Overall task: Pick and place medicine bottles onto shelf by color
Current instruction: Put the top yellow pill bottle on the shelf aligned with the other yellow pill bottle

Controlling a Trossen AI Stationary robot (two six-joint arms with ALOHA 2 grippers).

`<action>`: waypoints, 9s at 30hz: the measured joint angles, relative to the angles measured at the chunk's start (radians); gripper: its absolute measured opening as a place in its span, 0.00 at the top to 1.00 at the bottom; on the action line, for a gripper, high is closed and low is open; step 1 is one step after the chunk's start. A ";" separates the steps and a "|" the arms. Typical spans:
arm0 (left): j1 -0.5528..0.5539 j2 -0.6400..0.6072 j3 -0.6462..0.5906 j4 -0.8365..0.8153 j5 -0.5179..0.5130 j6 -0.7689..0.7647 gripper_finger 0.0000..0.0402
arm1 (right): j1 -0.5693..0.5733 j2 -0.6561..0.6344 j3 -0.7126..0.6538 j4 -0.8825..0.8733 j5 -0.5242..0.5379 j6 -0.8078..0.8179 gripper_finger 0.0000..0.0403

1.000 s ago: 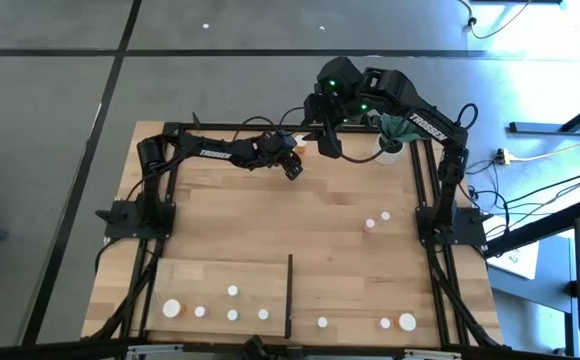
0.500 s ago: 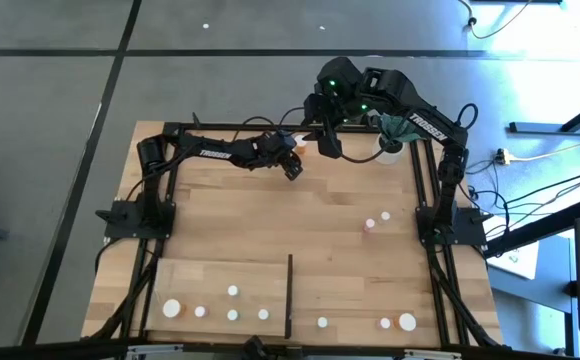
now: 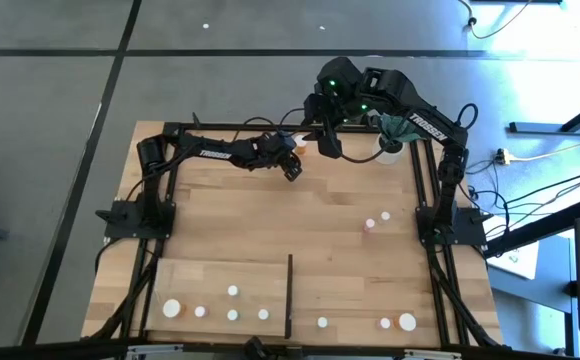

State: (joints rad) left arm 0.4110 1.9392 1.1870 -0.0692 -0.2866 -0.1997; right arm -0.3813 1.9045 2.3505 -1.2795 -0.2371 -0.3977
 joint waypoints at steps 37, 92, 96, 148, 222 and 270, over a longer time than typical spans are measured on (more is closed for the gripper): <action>-0.011 -0.075 0.000 -0.116 0.065 -0.031 0.59 | 0.000 0.000 0.000 0.005 0.000 0.000 0.51; 0.006 0.019 0.000 0.091 0.000 -0.109 0.30 | 0.000 -0.001 0.000 0.016 0.000 0.000 0.51; 0.006 0.019 0.000 0.084 0.000 -0.116 0.37 | 0.000 -0.001 0.000 0.016 0.000 0.000 0.51; 0.029 0.051 0.000 0.114 0.068 -0.076 0.72 | 0.000 -0.001 0.000 0.022 0.000 0.000 0.51; -0.351 -0.753 -0.343 -0.393 0.035 -0.057 0.72 | 0.050 0.000 0.000 -0.054 -0.346 -0.132 0.51; -0.989 -0.551 -0.299 -0.077 0.057 -0.191 0.72 | 0.149 0.000 0.000 -0.047 -0.305 -0.135 0.51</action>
State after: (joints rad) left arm -0.5781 1.3884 0.8881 -0.1466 -0.2298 -0.3904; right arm -0.2325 1.9041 2.3501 -1.3262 -0.5423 -0.5323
